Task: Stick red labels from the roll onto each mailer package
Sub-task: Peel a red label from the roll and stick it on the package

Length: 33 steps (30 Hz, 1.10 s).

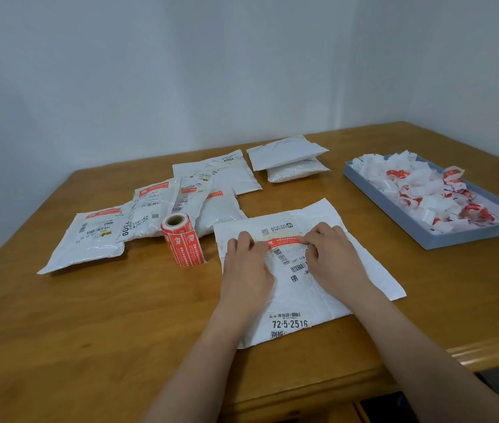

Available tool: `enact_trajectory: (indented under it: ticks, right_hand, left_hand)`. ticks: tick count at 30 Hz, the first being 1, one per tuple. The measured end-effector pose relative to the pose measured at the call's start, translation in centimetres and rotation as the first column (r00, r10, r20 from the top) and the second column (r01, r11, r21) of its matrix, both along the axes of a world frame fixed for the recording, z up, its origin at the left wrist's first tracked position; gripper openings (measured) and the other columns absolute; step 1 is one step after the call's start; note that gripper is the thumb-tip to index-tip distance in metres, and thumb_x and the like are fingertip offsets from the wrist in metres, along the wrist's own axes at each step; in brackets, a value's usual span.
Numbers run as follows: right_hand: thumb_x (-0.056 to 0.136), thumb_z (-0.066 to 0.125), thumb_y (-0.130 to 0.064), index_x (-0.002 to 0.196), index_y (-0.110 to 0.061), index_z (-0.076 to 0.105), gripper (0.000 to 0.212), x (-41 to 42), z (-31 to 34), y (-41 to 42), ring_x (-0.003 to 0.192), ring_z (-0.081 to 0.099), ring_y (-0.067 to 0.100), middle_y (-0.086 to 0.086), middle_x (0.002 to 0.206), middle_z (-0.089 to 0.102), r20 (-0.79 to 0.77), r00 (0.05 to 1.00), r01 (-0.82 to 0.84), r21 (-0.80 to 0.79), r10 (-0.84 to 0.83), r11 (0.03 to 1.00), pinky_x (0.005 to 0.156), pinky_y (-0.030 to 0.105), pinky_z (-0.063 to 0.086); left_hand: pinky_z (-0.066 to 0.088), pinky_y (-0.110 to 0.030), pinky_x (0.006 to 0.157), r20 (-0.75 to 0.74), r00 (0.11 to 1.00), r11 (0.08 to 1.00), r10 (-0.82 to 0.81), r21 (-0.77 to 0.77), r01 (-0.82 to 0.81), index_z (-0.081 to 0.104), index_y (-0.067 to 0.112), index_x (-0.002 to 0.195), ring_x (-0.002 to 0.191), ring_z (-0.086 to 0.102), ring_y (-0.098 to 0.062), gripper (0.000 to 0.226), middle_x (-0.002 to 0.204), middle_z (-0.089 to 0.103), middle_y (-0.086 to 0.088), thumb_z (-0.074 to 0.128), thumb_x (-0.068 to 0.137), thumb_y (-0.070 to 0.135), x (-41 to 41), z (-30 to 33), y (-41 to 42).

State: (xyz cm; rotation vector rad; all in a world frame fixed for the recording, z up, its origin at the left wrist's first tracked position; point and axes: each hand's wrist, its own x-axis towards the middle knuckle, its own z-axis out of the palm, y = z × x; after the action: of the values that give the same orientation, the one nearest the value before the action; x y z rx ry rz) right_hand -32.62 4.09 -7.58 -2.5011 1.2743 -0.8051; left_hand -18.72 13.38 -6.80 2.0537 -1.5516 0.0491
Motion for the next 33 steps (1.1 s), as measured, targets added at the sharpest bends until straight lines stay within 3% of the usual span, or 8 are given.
enact_trajectory:
  ticks: [10, 12, 18, 23, 29, 31, 33]
  right_hand:
    - [0.093, 0.045, -0.008, 0.098, -0.015, 0.063, 0.021, 0.0, 0.2, 0.3, 0.098, 0.048, 0.016, -0.003, 0.101, 0.058, 0.027, 0.999, 0.020, 0.011, -0.020, 1.000, 0.085, 0.035, 0.044]
    - [0.091, 0.046, -0.006, 0.104, -0.018, 0.062, 0.024, -0.2, 0.2, 0.6, 0.102, 0.047, 0.016, -0.003, 0.105, 0.058, 0.031, 0.999, 0.014, -0.045, -0.012, 0.999, 0.087, 0.031, 0.041]
    - [0.082, 0.042, -0.003, 0.128, -0.038, 0.055, 0.059, -0.2, 0.1, 1.4, 0.105, 0.036, 0.011, -0.006, 0.108, 0.045, -0.070, 0.987, -0.154, -0.119, 0.147, 0.981, 0.091, 0.022, 0.018]
    - [0.082, 0.032, -0.017, 0.131, -0.046, 0.052, 0.061, -0.2, -0.2, 1.5, 0.103, 0.038, 0.013, -0.005, 0.112, 0.043, -0.167, 0.978, -0.151, -0.141, 0.127, 0.978, 0.095, 0.030, 0.026]
    - [0.087, 0.048, -0.016, 0.124, -0.050, 0.056, 0.051, 0.3, -0.1, 2.0, 0.103, 0.041, 0.015, -0.007, 0.111, 0.044, -0.123, 0.991, -0.075, -0.158, 0.056, 0.985, 0.088, 0.031, 0.036]
    - [0.087, 0.050, -0.018, 0.122, -0.050, 0.058, 0.048, 0.4, 0.1, 2.1, 0.103, 0.040, 0.016, -0.007, 0.111, 0.044, -0.113, 0.994, -0.028, -0.145, 0.012, 0.989, 0.086, 0.032, 0.038]
    - [0.088, 0.050, -0.022, 0.119, -0.049, 0.061, 0.042, 0.4, 0.2, 2.2, 0.103, 0.039, 0.016, -0.008, 0.111, 0.044, -0.100, 0.994, 0.032, -0.126, -0.045, 0.992, 0.085, 0.032, 0.040]
  left_hand:
    - [0.044, -0.036, 0.077, -0.076, 0.997, 0.995, 0.007, -0.094, -0.015, 0.063, 0.008, 0.089, 0.095, 0.044, -0.020, 0.020, 0.099, 0.052, -0.003, 0.048, 0.081, -0.004, 0.1, -0.2, 0.1]
    - [0.044, -0.033, 0.077, -0.085, 0.996, 0.991, -0.007, -0.131, -0.004, 0.064, 0.008, 0.094, 0.096, 0.047, -0.020, 0.024, 0.100, 0.053, -0.002, 0.048, 0.080, -0.005, 0.2, -0.3, 0.3]
    - [0.047, -0.034, 0.079, -0.009, 0.996, 0.979, -0.094, -0.182, 0.091, 0.066, 0.010, 0.107, 0.096, 0.049, -0.021, 0.048, 0.105, 0.058, -0.002, 0.046, 0.068, -0.008, -0.1, -0.3, 0.6]
    - [0.045, -0.036, 0.090, 0.024, 0.993, 0.987, -0.120, -0.108, 0.121, 0.067, 0.008, 0.115, 0.104, 0.049, -0.021, 0.051, 0.113, 0.062, -0.002, 0.049, 0.071, -0.007, 0.1, -0.4, 0.5]
    - [0.039, -0.035, 0.097, 0.083, 0.994, 0.997, -0.068, -0.019, 0.070, 0.064, 0.013, 0.121, 0.116, 0.044, -0.021, 0.047, 0.121, 0.055, 0.000, 0.049, 0.079, 0.000, -0.2, -0.1, 0.5]
    - [0.031, -0.040, 0.110, 0.081, 0.996, 1.000, -0.029, -0.005, 0.030, 0.062, 0.016, 0.126, 0.133, 0.035, -0.025, 0.048, 0.136, 0.050, -0.001, 0.048, 0.082, 0.001, -0.2, -0.1, 0.6]
    - [0.011, -0.041, 0.121, 0.061, 0.998, 0.998, -0.010, 0.061, 0.006, 0.055, 0.020, 0.135, 0.147, 0.016, -0.026, 0.051, 0.154, 0.034, -0.001, 0.044, 0.088, 0.003, -0.4, 0.0, 0.6]
